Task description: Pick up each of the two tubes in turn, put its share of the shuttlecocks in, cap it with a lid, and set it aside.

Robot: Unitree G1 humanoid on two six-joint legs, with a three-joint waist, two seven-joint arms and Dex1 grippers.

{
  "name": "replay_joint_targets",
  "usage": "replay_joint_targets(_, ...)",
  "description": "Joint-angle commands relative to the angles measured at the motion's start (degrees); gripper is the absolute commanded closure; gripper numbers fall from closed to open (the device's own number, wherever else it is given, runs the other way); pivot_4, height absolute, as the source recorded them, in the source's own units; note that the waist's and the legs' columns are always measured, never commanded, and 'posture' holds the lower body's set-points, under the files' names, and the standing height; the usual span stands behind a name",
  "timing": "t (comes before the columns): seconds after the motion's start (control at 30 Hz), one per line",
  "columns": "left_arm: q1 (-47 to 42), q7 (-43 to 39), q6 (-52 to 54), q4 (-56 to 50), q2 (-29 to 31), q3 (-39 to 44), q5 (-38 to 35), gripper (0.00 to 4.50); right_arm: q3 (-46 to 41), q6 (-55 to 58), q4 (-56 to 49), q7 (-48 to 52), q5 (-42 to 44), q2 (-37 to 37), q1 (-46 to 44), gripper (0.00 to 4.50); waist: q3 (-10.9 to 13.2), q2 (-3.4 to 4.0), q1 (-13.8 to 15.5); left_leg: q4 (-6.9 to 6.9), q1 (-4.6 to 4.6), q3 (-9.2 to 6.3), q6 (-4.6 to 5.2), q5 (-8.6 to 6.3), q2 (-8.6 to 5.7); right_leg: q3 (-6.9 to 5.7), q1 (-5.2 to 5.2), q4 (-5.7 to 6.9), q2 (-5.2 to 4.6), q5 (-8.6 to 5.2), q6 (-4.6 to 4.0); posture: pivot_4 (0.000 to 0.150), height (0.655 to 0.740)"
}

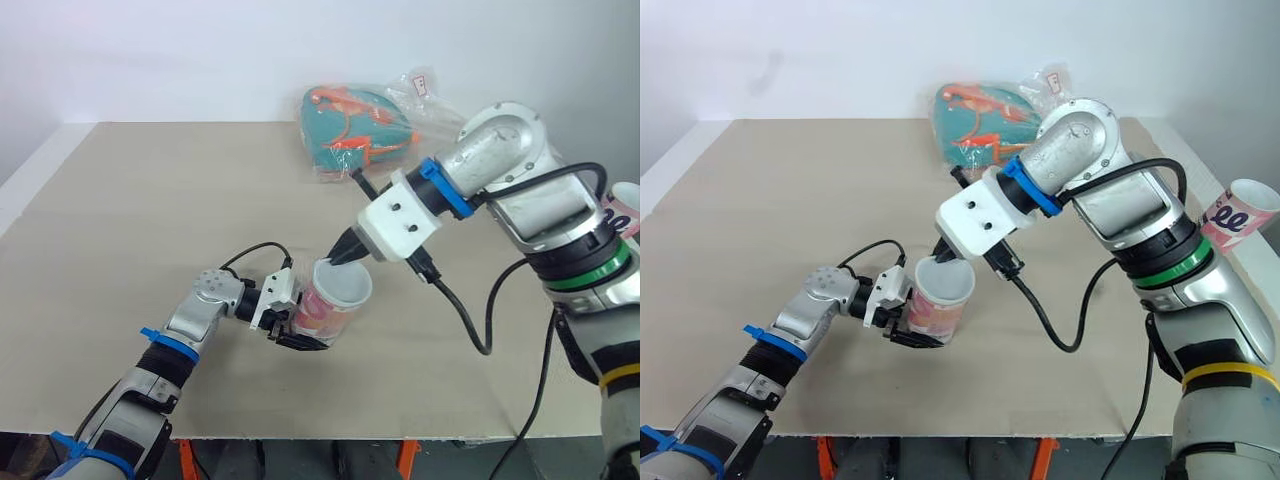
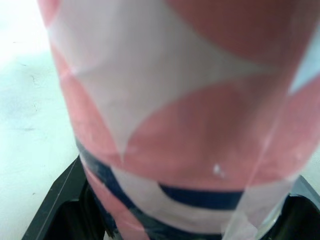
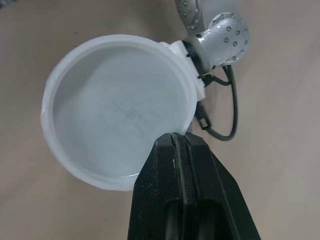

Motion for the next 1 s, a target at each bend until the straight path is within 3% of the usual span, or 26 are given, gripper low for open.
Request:
replay_joint_targets(0.03, 1.8, 1.0, 2.4, 2.8, 3.2, 1.1, 1.7, 1.43, 1.8, -0.3, -2.1, 2.8, 0.7, -1.2, 1.6, 4.44, 0.0, 0.0, 0.0, 0.0, 0.01, 0.0, 0.0, 0.0, 0.0, 0.0, 0.0, 0.0, 0.0, 0.0, -0.01, 0.15, 0.74)
replay_joint_targets(0.23, 1.9, 1.1, 2.9, 2.5, 3.5, 1.2, 1.6, 1.43, 0.6, 0.2, 0.9, 1.1, -4.0, 3.5, 1.7, 4.44, 0.0, -0.02, -0.1, -0.02, 0.03, 0.0, 0.01, -0.01, 0.02, -0.01, 0.0, 0.0, 0.01, 0.0, -0.03, 0.15, 0.74)
replay_joint_targets(0.37, 1.9, 1.3, 3.0, 2.5, 3.3, 1.2, 1.5, 1.43, -1.5, 3.1, 0.3, 0.8, -4.1, 6.3, 1.3, 3.04, 0.0, -0.02, -0.1, -0.04, 0.03, -0.03, 0.01, -0.01, 0.09, -0.01, -0.01, 0.0, 0.12, 0.02, -0.08, 0.15, 0.74)
replay_joint_targets(0.4, 1.9, 1.4, 2.9, 2.6, 3.2, 1.2, 1.5, 1.43, -2.0, 3.9, 0.1, 0.9, -3.7, 6.5, 1.1, 2.97, 0.0, -0.02, -0.2, -0.03, 0.03, -0.02, 0.02, -0.01, 0.09, 0.0, -0.01, 0.0, 0.12, 0.02, -0.08, 0.15, 0.74)
replay_joint_targets(0.47, 1.8, 1.4, 2.8, 2.8, 3.1, 1.2, 1.5, 1.43, -3.1, 6.0, 0.5, 1.1, -3.0, 7.1, 0.2, 2.37, 0.0, -0.02, -0.2, -0.03, 0.05, -0.04, 0.01, -0.01, 0.11, -0.02, -0.02, 0.01, 0.13, 0.06, -0.12, 0.15, 0.74)
replay_joint_targets(0.73, 1.2, 1.5, 2.3, 3.8, 2.6, 1.1, 1.6, 1.43, -10.4, 16.7, 5.6, 1.7, 3.3, 9.3, -5.2, 2.37, 0.0, -0.04, -0.2, -0.01, -0.08, -0.02, -0.01, 0.01, 0.12, -0.01, -0.19, 0.02, 0.13, 0.16, -0.16, 0.15, 0.74)
replay_joint_targets(1.0, 1.5, 1.5, 2.1, 3.7, 2.6, 0.9, 1.5, 1.43, -10.3, 19.1, 6.2, 2.8, 11.0, 0.4, -3.9, 2.37, 0.0, -0.06, -0.2, 0.0, -0.09, 0.02, -0.01, 0.01, 0.12, 0.02, -0.23, 0.02, 0.12, 0.15, -0.15, 0.15, 0.74)
